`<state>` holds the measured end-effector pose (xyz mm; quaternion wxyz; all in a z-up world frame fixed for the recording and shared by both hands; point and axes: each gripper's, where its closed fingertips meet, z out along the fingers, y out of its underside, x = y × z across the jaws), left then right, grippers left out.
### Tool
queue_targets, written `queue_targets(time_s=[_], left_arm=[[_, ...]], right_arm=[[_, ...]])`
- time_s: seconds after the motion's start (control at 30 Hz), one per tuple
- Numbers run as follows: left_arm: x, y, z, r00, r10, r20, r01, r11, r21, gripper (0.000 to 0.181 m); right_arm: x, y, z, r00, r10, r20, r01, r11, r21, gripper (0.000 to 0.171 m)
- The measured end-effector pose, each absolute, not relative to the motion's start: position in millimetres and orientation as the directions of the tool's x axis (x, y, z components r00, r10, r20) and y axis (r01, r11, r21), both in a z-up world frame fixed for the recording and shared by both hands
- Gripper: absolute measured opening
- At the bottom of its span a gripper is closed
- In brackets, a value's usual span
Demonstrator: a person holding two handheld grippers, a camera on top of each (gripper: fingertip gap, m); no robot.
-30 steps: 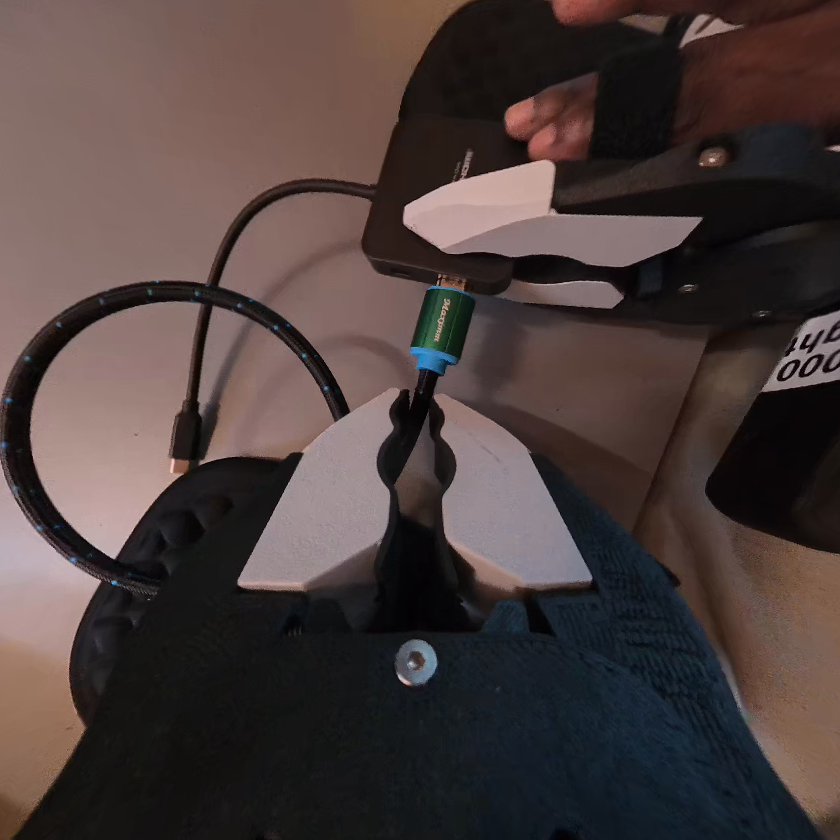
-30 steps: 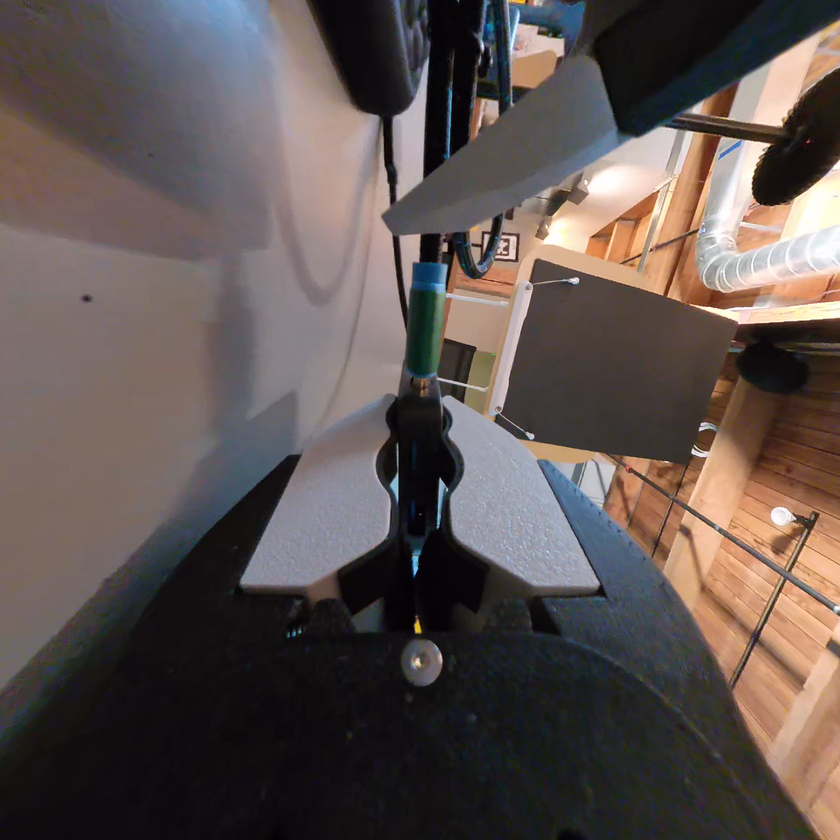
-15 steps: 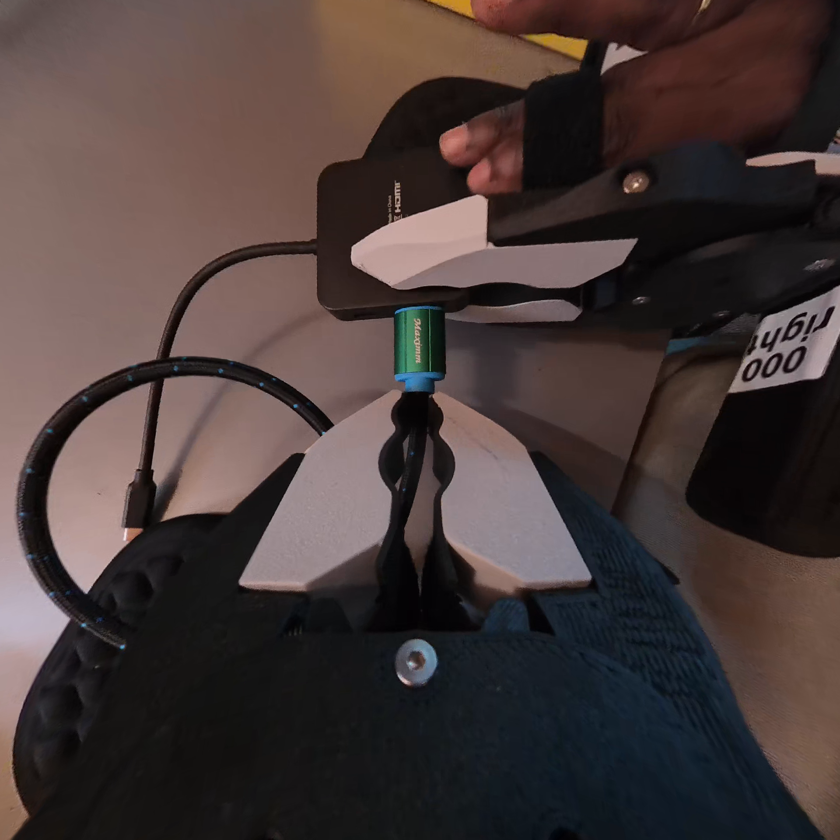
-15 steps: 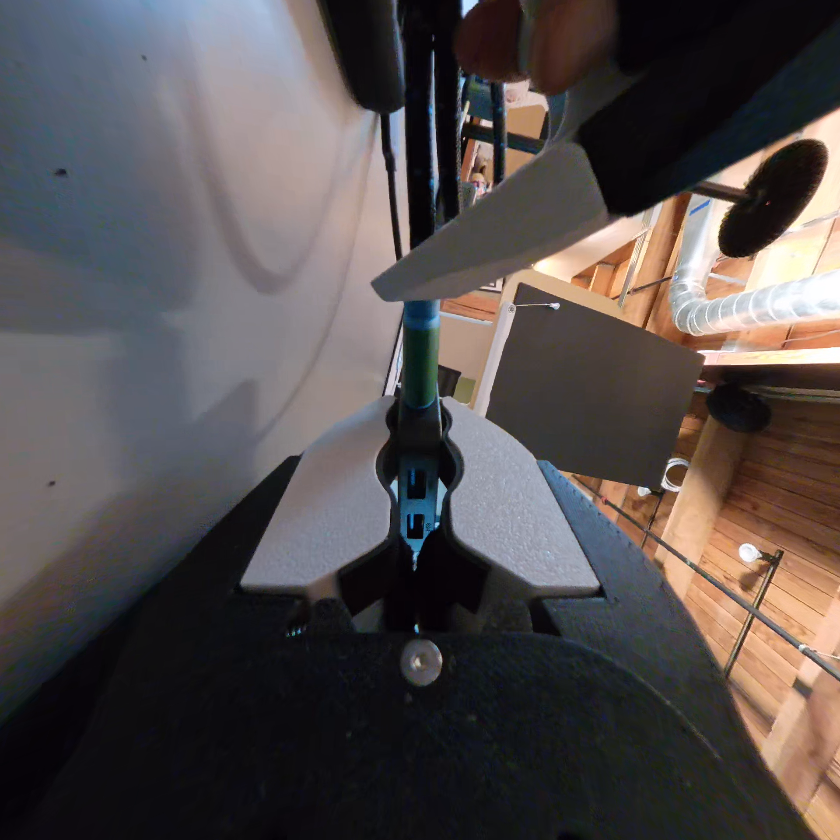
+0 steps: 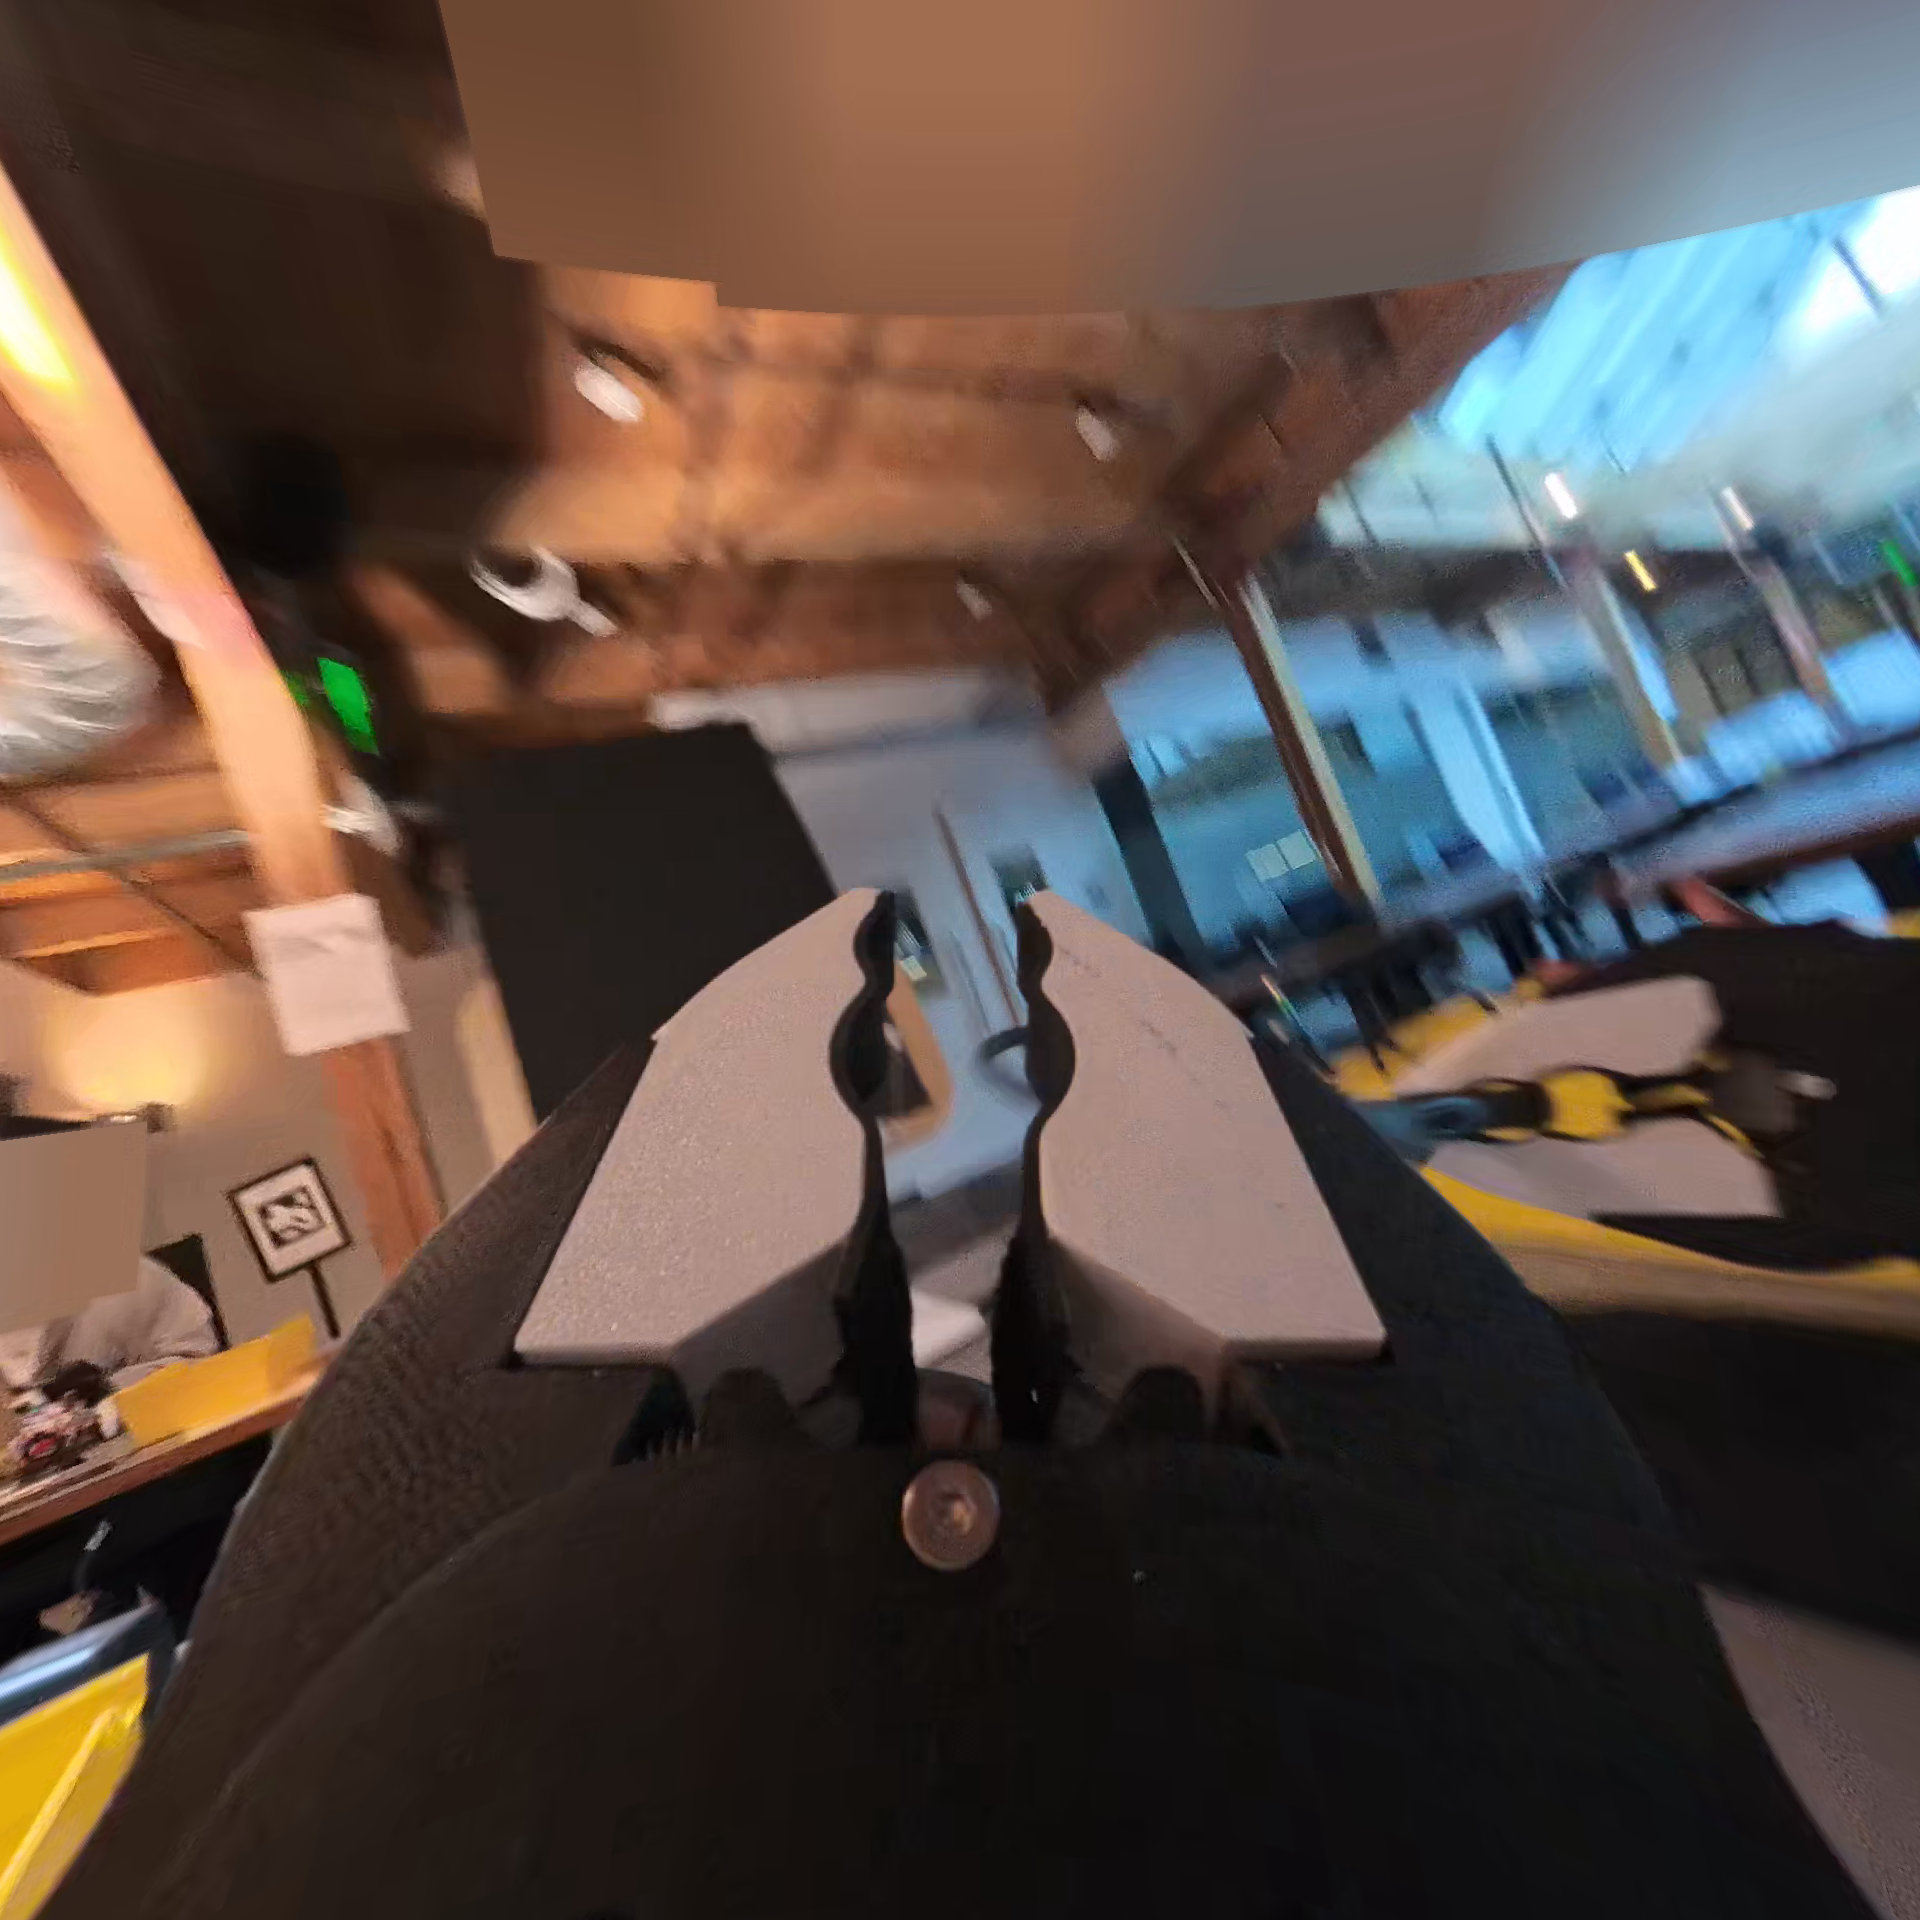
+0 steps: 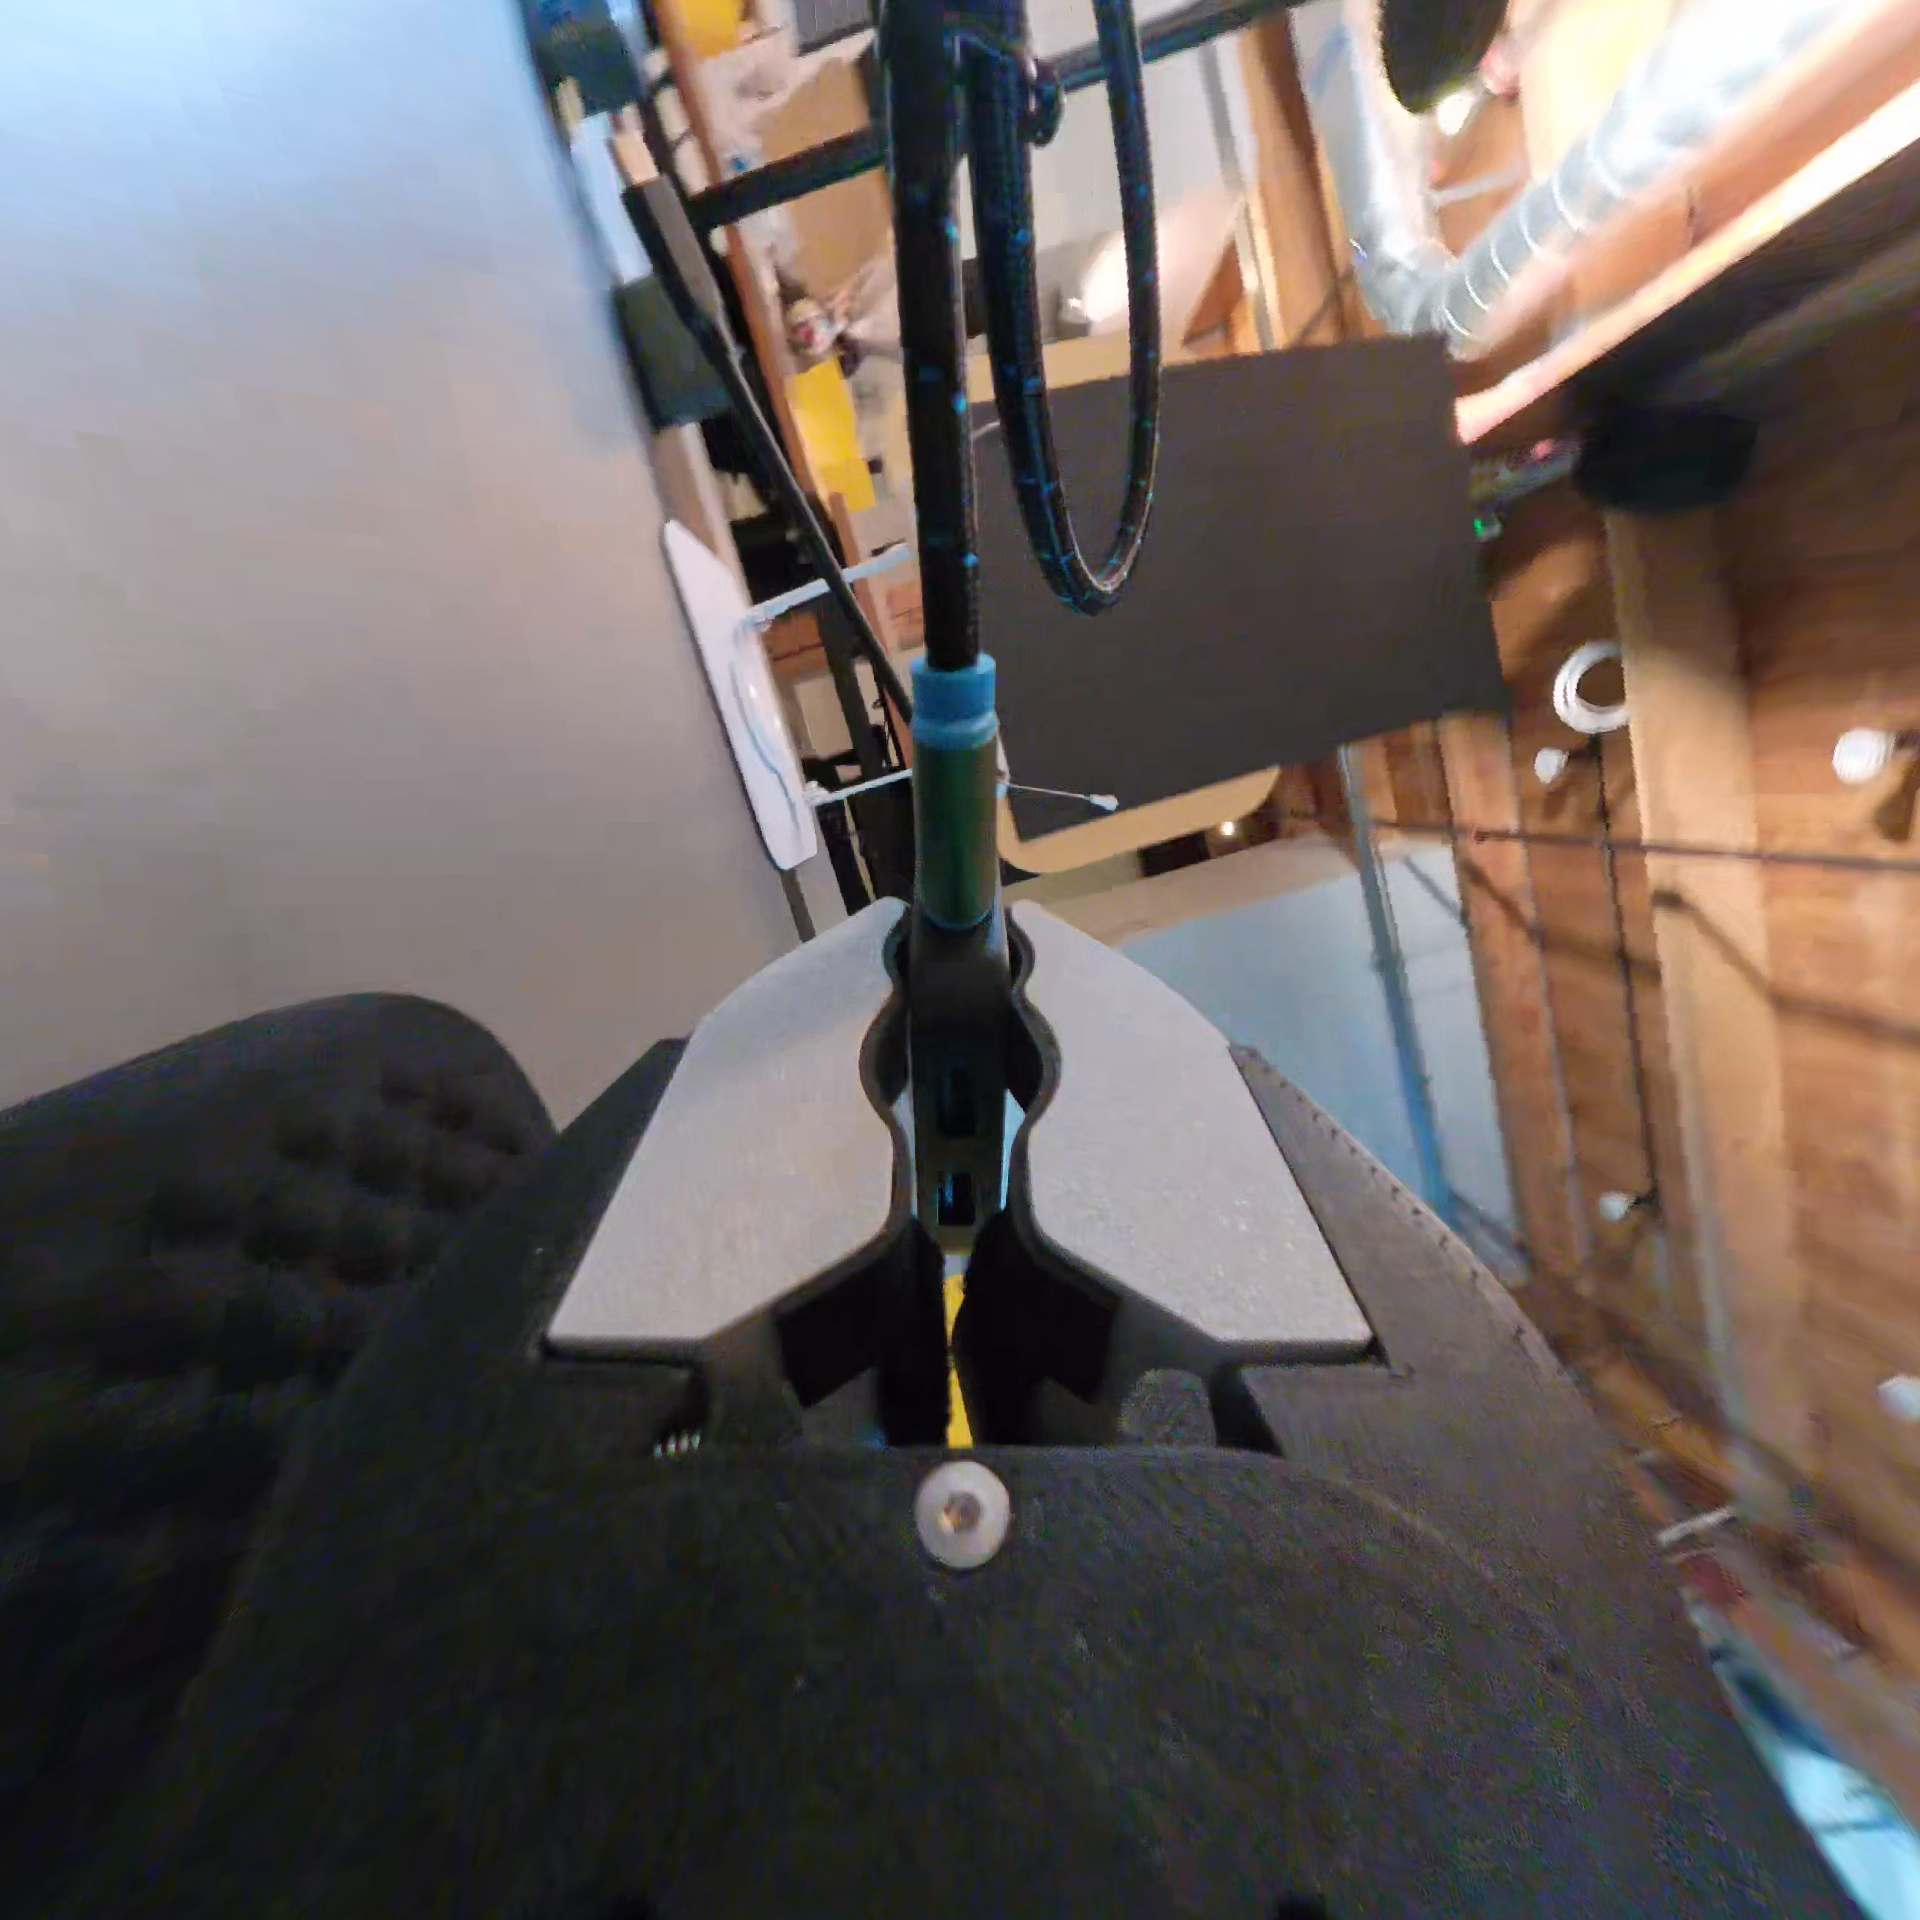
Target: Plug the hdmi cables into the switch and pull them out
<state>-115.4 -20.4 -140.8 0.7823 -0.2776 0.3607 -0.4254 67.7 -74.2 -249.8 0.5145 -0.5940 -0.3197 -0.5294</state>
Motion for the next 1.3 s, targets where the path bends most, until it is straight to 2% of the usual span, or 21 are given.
queue_targets(time_s=[0.03, 0.07, 0.13, 0.17, 0.2, 0.33, 0.47, 0.57, 0.67, 0.77, 0.87, 0.97, 1.13, 1.23, 1.3], left_arm=[[-124.5, -5.7, -146.2, 0.415, -0.869, -0.268, 0.521, 0.469, -0.713, 0.022], [-125.0, 12.7, -160.8, 0.428, -0.880, -0.207, 0.529, 0.430, -0.732, 0.022], [-113.2, 54.9, -203.4, 0.446, -0.894, -0.048, 0.469, 0.280, -0.838, 0.029], [-108.6, 70.3, -218.6, 0.438, -0.898, 0.040, 0.460, 0.186, -0.868, 0.030], [-107.6, 77.7, -218.9, 0.405, -0.908, 0.111, 0.470, 0.103, -0.876, 0.039], [-108.7, 84.8, -219.6, 0.382, -0.912, 0.149, 0.496, 0.066, -0.866, 0.040], [-102.8, 74.6, -219.0, 0.379, -0.923, 0.070, 0.463, 0.124, -0.878, 0.037], [-93.6, 64.0, -221.4, 0.381, -0.924, -0.028, 0.405, 0.194, -0.893, 0.037], [-83.1, 53.0, -226.1, 0.380, -0.914, -0.139, 0.334, 0.276, -0.901, 0.036], [-72.1, 39.7, -232.6, 0.360, -0.895, -0.263, 0.261, 0.368, -0.893, 0.036], [-61.2, 26.3, -241.4, 0.324, -0.862, -0.389, 0.185, 0.461, -0.868, 0.036], [-54.1, 15.5, -249.0, 0.287, -0.826, -0.485, 0.135, 0.536, -0.833, 0.036], [-52.6, 14.1, -251.3, 0.274, -0.822, -0.499, 0.126, 0.545, -0.829, 0.036], [-53.0, 14.6, -251.0, 0.274, -0.824, -0.495, 0.128, 0.542, -0.831, 0.036], [-53.1, 14.8, -251.0, 0.276, -0.824, -0.495, 0.127, 0.542, -0.831, 0.036]], right_arm=[[71.5, -79.3, -241.0, 0.296, -0.199, 0.934, 0.910, -0.239, -0.339, 0.014], [74.9, -84.6, -232.3, 0.356, -0.230, 0.906, 0.891, -0.208, -0.403, 0.014], [82.3, -95.5, -215.7, 0.460, -0.284, 0.841, 0.845, -0.150, -0.513, 0.014], [86.6, -101.4, -207.5, 0.500, -0.308, 0.809, 0.822, -0.126, -0.556, 0.014], [91.6, -108.1, -199.4, 0.531, -0.333, 0.779, 0.800, -0.105, -0.591, 0.014], [122.9, -148.4, -166.2, 0.578, -0.460, 0.674, 0.735, -0.066, -0.675, 0.014], [166.1, -201.1, -142.3, 0.529, -0.598, 0.602, 0.681, -0.123, -0.722, 0.014], [200.0, -226.3, -150.1, 0.558, -0.625, 0.547, 0.570, -0.190, -0.799, 0.014], [218.4, -229.5, -173.1, 0.706, -0.566, 0.426, 0.399, -0.178, -0.899, 0.014], [220.7, -222.3, -192.7, 0.871, -0.446, 0.208, 0.194, -0.078, -0.978, 0.014], [228.3, -222.6, -202.5, 0.914, -0.400, 0.061, 0.069, 0.006, -0.998, 0.014], [240.2, -223.0, -224.9, 0.918, -0.396, -0.016, -0.040, -0.052, -0.998, 0.014], [258.3, -224.6, -258.4, 0.897, -0.438, -0.062, -0.140, -0.150, -0.979, 0.014], [259.1, -227.3, -243.7, 0.901, -0.416, -0.123, -0.143, -0.019, -0.989, 0.022], [265.5, -233.9, -237.7, 0.886, -0.455, -0.089, -0.094, 0.011, -0.995, 0.028]])
